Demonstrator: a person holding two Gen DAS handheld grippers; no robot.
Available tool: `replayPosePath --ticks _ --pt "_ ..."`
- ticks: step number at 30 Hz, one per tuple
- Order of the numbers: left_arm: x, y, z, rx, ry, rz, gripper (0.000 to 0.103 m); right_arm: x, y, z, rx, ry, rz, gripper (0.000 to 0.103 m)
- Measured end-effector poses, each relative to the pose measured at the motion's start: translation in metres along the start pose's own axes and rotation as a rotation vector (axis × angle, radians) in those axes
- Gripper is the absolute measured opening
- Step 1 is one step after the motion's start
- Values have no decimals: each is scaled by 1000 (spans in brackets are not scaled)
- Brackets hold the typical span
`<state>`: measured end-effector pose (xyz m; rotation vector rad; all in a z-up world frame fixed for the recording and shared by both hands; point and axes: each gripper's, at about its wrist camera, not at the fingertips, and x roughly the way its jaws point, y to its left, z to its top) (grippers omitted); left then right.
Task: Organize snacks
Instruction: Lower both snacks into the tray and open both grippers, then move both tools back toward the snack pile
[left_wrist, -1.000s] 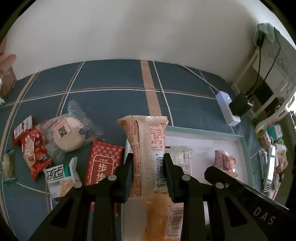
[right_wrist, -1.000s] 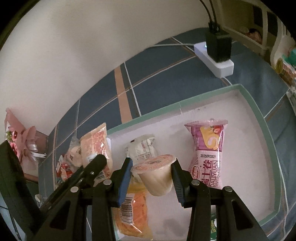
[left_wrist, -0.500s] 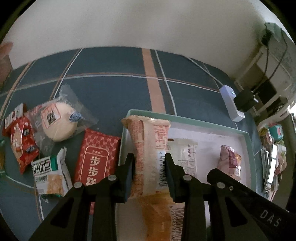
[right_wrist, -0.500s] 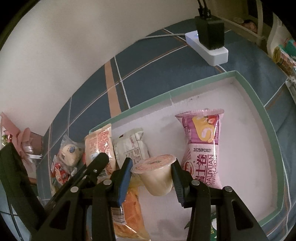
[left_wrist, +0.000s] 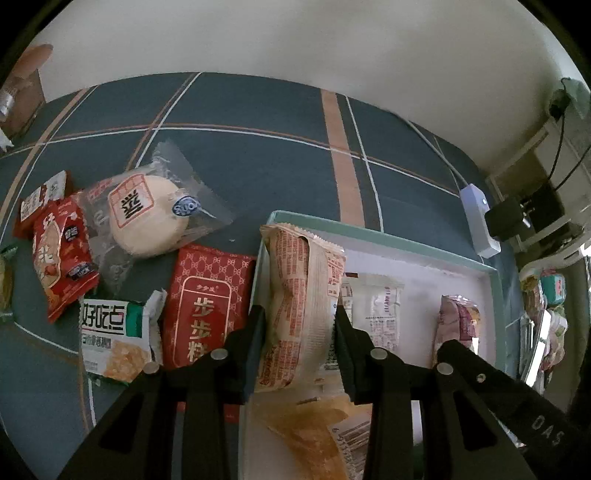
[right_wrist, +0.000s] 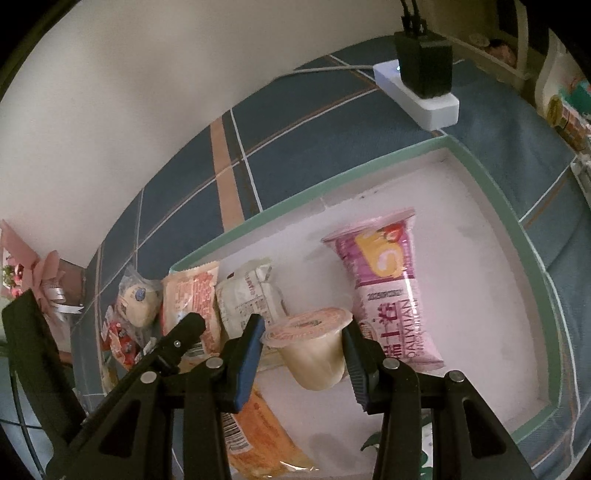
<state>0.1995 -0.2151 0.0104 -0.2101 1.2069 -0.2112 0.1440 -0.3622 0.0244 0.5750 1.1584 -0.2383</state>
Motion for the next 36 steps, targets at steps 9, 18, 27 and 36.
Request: replayPosePath --ticks 9,18,27,36 --pt "-40 -4 10 15 -28 21 67 -30 13 8 -24 -64 -2 56" --pt "-103 13 23 7 -131 149 86 -71 34 12 -97 -125 -79 68" --pt "-132 21 27 46 -202 274 101 -88 44 9 -156 -116 -218 85" --pt "-150 35 28 69 -242 350 101 -93 53 6 -182 -115 -263 103"
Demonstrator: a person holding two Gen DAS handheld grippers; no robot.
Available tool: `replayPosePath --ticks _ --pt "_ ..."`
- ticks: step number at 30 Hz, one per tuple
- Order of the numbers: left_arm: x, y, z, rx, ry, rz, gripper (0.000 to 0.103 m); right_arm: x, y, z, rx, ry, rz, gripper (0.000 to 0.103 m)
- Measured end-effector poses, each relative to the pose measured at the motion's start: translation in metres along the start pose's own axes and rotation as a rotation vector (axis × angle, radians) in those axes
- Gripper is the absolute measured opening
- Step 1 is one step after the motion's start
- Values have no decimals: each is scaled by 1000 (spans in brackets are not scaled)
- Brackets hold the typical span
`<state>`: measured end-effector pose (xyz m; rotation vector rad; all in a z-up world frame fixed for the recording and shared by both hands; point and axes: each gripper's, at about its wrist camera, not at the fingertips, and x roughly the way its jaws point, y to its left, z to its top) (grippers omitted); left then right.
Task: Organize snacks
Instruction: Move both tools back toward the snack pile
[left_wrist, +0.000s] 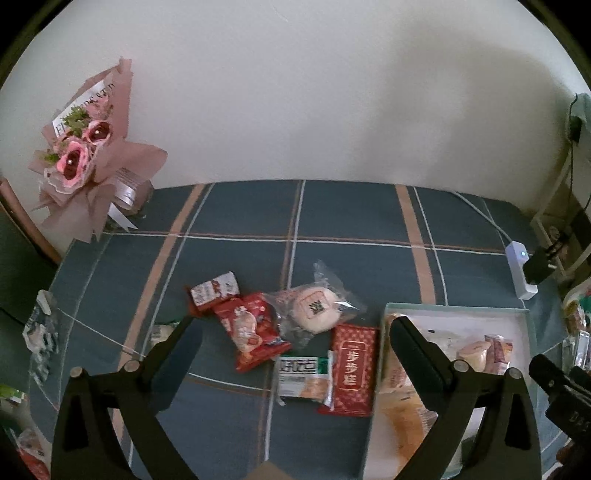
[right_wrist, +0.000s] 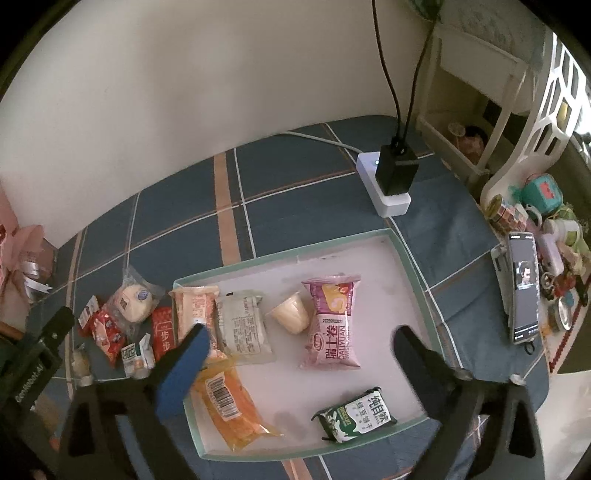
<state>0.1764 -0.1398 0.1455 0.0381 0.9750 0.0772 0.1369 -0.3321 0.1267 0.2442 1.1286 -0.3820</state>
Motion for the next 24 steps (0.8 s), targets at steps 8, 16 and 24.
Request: replayPosePath --ticks 8,16,24 --pt "-6 24 2 -3 -21 47 101 -5 15 -2 -29 -3 8 103" --pt "5 62 -6 -26 2 144 101 1 41 -7 -62 19 9 103" --pt "20 124 -15 -139 47 238 101 13 94 -16 -147 55 49 103"
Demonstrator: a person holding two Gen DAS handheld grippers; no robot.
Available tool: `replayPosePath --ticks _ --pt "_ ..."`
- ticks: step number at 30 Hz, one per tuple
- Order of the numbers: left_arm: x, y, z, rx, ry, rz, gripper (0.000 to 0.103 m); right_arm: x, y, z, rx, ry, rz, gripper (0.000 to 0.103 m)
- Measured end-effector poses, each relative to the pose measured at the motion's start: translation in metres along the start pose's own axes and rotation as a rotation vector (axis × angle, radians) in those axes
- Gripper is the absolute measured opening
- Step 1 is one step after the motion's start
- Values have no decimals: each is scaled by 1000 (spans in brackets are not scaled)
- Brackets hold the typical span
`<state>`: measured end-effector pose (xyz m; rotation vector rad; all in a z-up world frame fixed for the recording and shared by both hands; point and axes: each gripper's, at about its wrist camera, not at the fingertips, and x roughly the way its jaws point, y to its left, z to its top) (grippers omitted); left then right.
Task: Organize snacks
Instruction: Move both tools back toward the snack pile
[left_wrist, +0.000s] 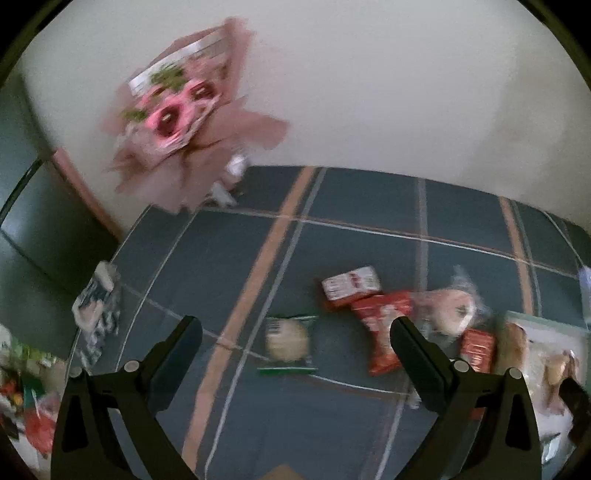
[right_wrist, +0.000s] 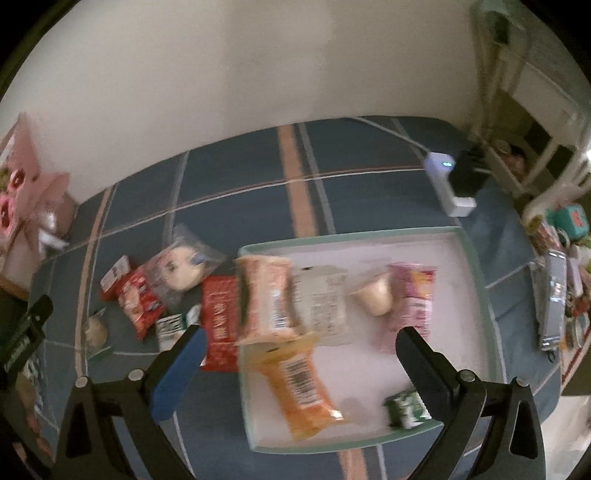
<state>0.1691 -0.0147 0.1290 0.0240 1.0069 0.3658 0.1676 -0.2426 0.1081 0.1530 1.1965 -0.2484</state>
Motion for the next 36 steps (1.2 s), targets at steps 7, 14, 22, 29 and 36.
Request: replayPosePath --ticks 7,14,22,29,36 --pt "15 40 -1 -83 29 23 101 13 46 -3 -79 35 27 103" --pt "47 54 -5 -109 96 23 101 30 83 -9 -140 58 52 103" --pt "104 41 -19 -90 235 -10 101 68 107 -21 -187 110 81 103" --pt "135 34 -27 -113 298 -41 101 89 119 -26 -200 118 95 103" --pt "147 33 -27 -106 278 -13 101 107 127 -28 -210 138 100 101"
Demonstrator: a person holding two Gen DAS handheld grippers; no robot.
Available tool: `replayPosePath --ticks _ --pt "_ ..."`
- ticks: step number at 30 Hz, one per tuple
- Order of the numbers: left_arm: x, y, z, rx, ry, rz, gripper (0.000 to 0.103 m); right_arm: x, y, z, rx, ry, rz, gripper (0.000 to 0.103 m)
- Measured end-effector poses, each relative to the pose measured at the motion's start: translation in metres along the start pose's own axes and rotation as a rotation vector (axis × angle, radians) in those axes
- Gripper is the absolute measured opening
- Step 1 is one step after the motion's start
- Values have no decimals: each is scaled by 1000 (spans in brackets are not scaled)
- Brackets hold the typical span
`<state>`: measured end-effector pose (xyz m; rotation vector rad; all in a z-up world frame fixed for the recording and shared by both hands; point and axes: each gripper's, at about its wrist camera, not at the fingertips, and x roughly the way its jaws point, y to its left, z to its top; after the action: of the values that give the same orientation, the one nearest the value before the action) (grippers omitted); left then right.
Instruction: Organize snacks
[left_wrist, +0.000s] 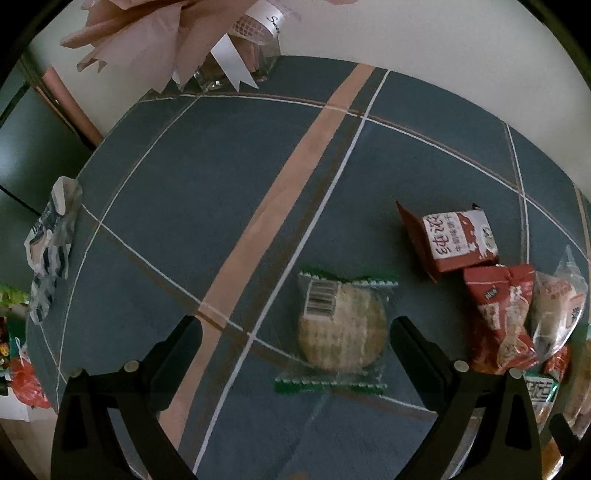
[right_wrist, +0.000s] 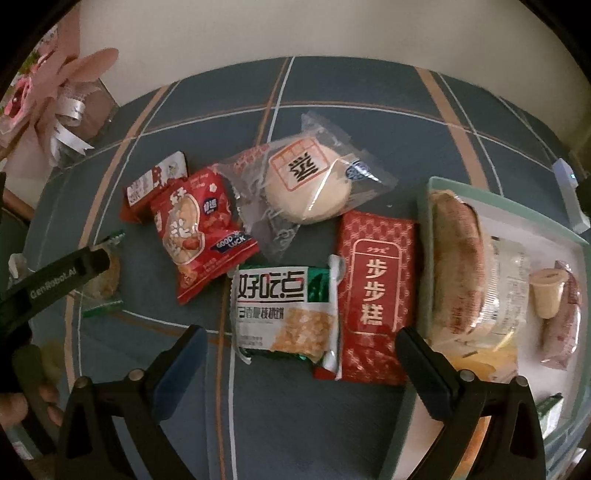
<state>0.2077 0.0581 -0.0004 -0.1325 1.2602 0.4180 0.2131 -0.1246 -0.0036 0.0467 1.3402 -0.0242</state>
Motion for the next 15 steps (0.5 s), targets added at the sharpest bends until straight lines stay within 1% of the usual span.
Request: replayPosePath --ticks 1,3,5,7,9,11,12,13,15 --pt "1 1 1 0 -3 3 101 2 1 1 -2 0 -2 97" --pt "5 2 3 0 -3 -5 101 5 3 1 -10 -2 -4 92" --pt "9 2 3 0 2 -19 99 6 4 1 -15 -8 -10 89" --pt "10 1 2 3 2 -25 89 6 5 1 -13 -14 -15 81" --pt "14 0 3 7 6 -24 83 7 7 2 -12 -14 -9 75" --pt "17 -1 1 17 13 -30 70 7 7 2 -13 -17 1 74" --pt "17 -2 1 16 15 -36 55 7 7 2 -16 -19 -1 70" --pt "17 -2 2 11 17 -38 52 8 8 2 -20 -19 5 63" --pt "16 -1 3 7 14 -40 51 9 11 3 -22 -21 15 59"
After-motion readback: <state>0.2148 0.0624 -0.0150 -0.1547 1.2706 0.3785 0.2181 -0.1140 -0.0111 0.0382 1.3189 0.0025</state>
